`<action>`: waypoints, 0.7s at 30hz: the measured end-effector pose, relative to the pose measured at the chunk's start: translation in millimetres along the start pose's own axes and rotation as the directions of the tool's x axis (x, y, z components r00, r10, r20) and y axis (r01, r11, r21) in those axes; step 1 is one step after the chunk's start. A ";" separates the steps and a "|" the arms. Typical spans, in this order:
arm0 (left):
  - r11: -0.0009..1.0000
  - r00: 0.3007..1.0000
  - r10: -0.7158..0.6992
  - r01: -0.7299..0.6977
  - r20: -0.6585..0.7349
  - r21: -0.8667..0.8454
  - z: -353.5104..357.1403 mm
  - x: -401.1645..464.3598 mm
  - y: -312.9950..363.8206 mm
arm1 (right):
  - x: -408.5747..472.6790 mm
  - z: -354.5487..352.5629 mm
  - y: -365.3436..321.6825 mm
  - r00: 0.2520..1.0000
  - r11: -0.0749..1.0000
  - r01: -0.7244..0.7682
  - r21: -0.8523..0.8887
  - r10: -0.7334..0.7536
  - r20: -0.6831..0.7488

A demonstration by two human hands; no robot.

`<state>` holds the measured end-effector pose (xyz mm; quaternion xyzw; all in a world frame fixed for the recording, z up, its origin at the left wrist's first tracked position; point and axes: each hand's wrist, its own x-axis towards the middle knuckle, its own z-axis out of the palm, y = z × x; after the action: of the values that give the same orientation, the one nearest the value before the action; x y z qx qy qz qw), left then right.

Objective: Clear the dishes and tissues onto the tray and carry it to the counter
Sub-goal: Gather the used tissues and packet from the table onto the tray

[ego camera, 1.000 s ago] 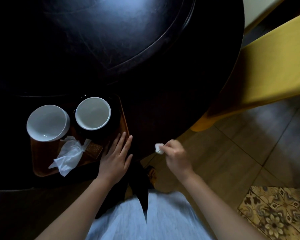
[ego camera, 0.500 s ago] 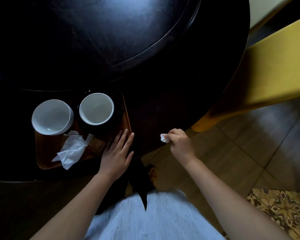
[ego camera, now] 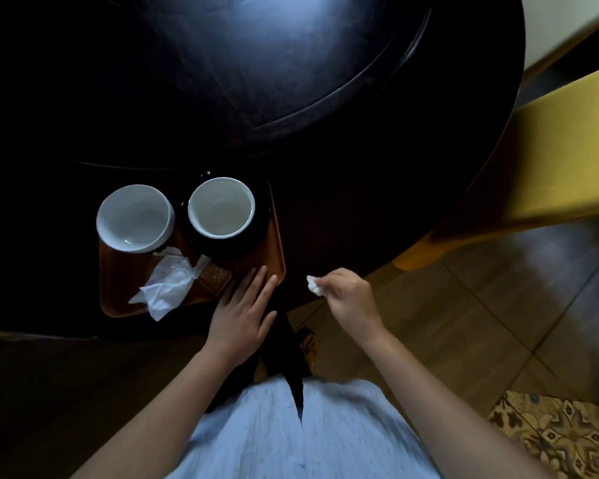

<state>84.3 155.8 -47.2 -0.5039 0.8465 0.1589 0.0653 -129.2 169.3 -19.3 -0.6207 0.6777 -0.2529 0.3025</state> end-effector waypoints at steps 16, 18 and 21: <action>0.997 1.000 0.018 -0.019 0.014 0.079 -11.5 -41.3 -23.8 | 36.4 59.0 -47.5 0.936 0.896 0.342 -0.285 -0.352 0.015; 0.997 1.000 0.020 -0.020 0.011 0.071 -10.8 -41.1 -24.3 | 37.4 63.4 -50.1 0.944 0.908 0.317 -0.275 -0.331 -0.005; 0.998 1.000 0.026 -0.027 0.015 0.064 -10.2 -41.2 -24.6 | 38.7 69.2 -55.2 0.933 0.877 0.346 -0.333 -0.360 0.020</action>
<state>126.2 175.8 -31.5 -0.4893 0.8572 0.1359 0.0855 -42.9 127.5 -31.1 -0.7700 0.5923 -0.1996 0.1282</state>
